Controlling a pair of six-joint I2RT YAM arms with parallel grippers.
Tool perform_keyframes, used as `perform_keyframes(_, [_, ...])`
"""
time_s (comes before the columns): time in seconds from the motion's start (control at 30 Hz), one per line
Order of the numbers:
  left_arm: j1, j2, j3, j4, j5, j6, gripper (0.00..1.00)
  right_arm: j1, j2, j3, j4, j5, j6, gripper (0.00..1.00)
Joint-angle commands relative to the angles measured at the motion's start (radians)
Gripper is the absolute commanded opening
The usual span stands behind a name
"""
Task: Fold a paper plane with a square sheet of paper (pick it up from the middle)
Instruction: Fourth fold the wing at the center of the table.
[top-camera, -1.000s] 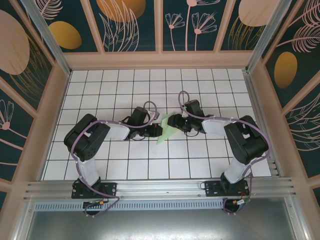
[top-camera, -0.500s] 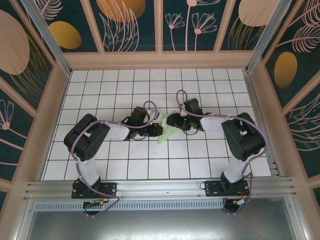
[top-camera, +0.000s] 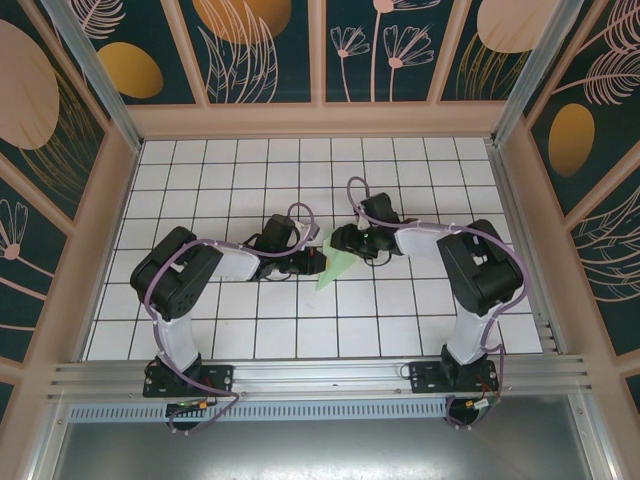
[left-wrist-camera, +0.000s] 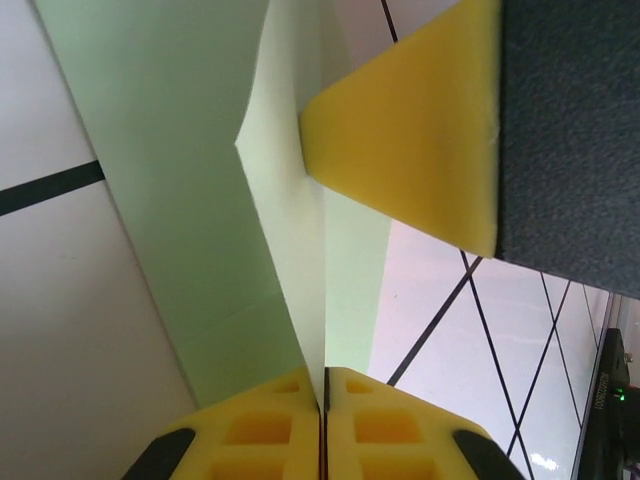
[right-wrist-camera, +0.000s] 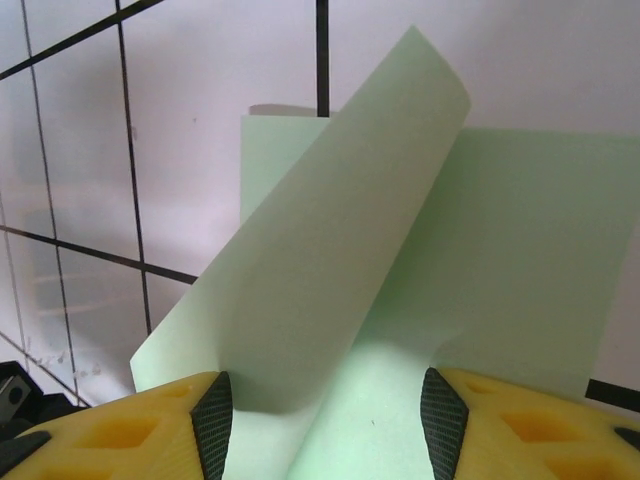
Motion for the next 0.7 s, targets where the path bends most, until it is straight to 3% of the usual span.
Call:
perform_keyframes(0.0, [0.003,0.022,0.008,0.016,0.033,-0.007,0.11,0.023,0.045,0.019,-0.093,0.081,-0.009,0.56])
perform_keyframes(0.37, [0.011,-0.009,0.003,0.021,0.05,-0.009,0.26,0.05,0.062,0.034,-0.169,0.149,0.028,0.56])
perform_keyframes(0.67, [0.024,-0.069,-0.024,-0.011,0.021,0.003,0.25,0.052,0.063,0.03,-0.18,0.157,0.042,0.56])
